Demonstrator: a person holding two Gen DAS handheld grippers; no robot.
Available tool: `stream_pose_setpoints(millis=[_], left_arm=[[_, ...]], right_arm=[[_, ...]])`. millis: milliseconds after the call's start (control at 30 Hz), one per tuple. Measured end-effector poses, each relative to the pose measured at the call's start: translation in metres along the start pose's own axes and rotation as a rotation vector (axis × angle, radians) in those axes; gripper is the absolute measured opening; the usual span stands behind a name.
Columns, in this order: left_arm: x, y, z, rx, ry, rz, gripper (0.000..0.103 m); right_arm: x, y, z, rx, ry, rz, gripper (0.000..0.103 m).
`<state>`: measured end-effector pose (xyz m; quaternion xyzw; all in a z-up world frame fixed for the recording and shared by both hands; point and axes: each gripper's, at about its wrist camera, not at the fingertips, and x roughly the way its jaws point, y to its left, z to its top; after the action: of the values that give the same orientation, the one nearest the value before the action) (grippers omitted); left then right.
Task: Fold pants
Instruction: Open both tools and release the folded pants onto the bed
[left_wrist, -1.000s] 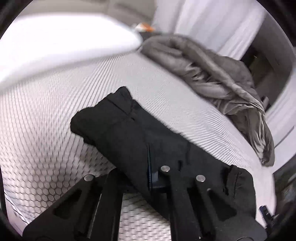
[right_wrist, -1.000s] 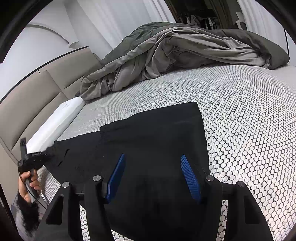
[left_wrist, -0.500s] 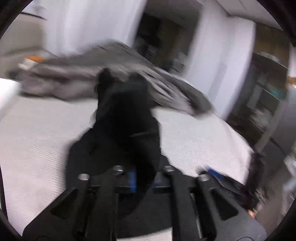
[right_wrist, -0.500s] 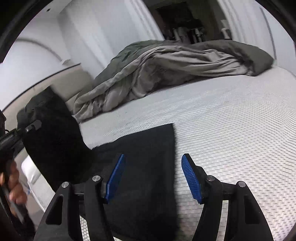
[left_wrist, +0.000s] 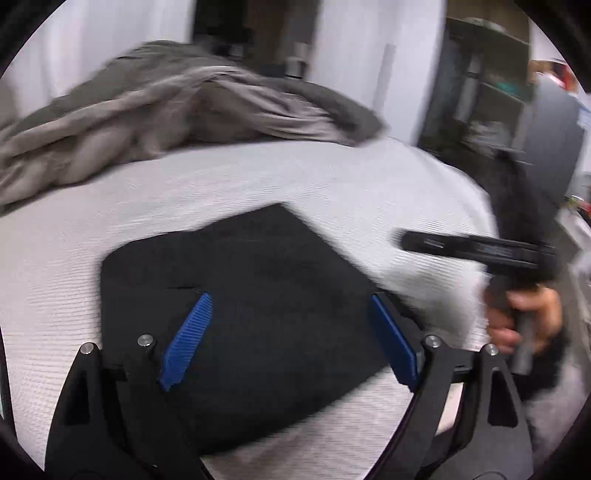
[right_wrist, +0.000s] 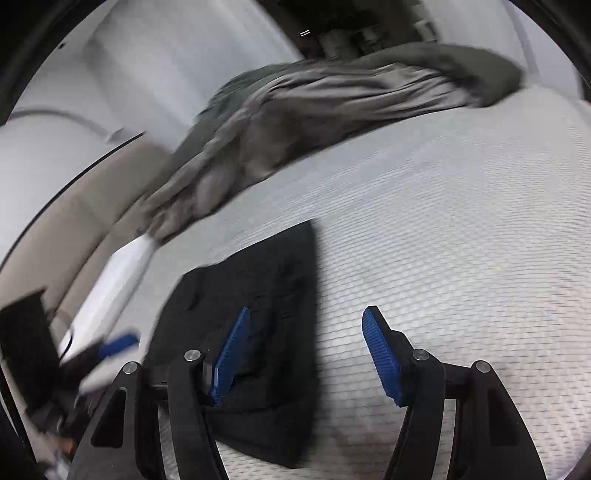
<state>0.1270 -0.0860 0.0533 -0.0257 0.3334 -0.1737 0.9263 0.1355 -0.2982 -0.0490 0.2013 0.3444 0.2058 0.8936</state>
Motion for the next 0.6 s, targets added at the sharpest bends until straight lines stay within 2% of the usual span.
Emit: stream_pose_setpoints(millis=[33,133,367,400,533,600], left_arm=[[0.002,0.020,-0.007,-0.050,0.005,0.028,0.085],[0.023,0.062,-0.015,-0.133,0.071,0.055,0.085],[0.009,0.103,-0.044,-0.212,0.089,0.111,0.085],[0.010,0.106,-0.046,-0.218,0.090,0.110,0.085],[-0.002,0.108,-0.051,-0.211,0.083,0.122,0.085],[-0.003,0.106,-0.053,-0.208,0.089,0.125,0.085]], right_arm=[[0.009,0.004,-0.001,0.010,0.030,0.060,0.065],[0.029,0.011,-0.002,0.039,0.081,0.147,0.065],[0.061,0.013,0.000,0.135,0.135,0.274,0.065],[0.062,0.015,0.000,0.133,0.135,0.276,0.065],[0.054,0.018,0.003,0.076,0.083,0.066,0.065],[0.055,0.013,0.003,0.100,0.096,0.103,0.065]])
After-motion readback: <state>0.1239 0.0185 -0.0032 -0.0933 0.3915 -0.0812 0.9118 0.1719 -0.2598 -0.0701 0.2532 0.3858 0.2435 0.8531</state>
